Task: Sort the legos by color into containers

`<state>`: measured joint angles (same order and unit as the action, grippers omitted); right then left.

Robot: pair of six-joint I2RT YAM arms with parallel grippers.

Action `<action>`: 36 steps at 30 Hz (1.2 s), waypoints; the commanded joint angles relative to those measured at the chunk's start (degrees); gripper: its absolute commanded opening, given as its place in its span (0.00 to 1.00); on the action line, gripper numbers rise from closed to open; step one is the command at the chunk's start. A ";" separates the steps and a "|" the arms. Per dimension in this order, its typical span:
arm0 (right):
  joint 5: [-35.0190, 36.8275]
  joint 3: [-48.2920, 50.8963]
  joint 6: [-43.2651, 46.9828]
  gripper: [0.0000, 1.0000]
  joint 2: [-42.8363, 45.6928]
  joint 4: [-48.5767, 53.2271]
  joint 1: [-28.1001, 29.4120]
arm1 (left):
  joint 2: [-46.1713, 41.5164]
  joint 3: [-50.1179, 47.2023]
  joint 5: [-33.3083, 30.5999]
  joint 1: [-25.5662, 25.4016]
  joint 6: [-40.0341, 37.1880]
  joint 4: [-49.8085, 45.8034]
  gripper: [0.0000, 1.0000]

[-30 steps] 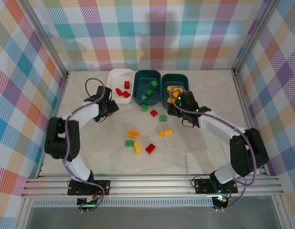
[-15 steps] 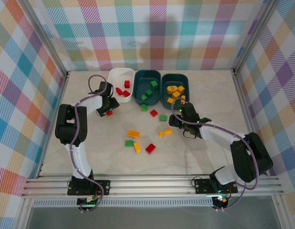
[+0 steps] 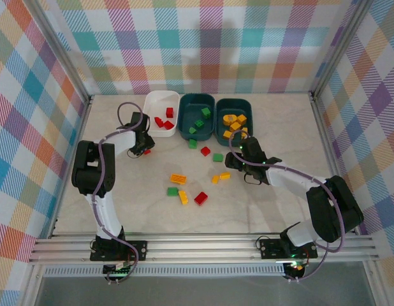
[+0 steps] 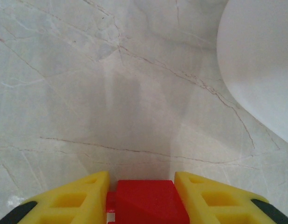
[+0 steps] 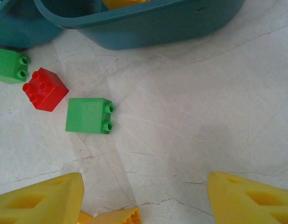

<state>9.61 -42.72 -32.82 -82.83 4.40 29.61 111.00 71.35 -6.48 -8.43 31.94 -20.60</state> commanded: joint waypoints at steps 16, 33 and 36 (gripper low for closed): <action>2.22 -0.44 -0.93 0.70 -2.57 -2.05 1.07 | 2.98 24.78 4.95 -1.49 -1.48 -11.55 0.42; 3.66 0.38 0.74 0.71 1.36 -0.51 1.17 | 14.26 39.79 14.18 -2.54 -3.47 -6.18 0.56; 3.32 0.27 0.69 0.72 0.69 -0.85 1.32 | 6.09 31.85 14.47 -3.49 -3.45 -1.32 0.61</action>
<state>12.58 -42.72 -32.56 -81.60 4.03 30.46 126.19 107.33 6.07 -10.44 29.06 -26.35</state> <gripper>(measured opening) 0.715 0.596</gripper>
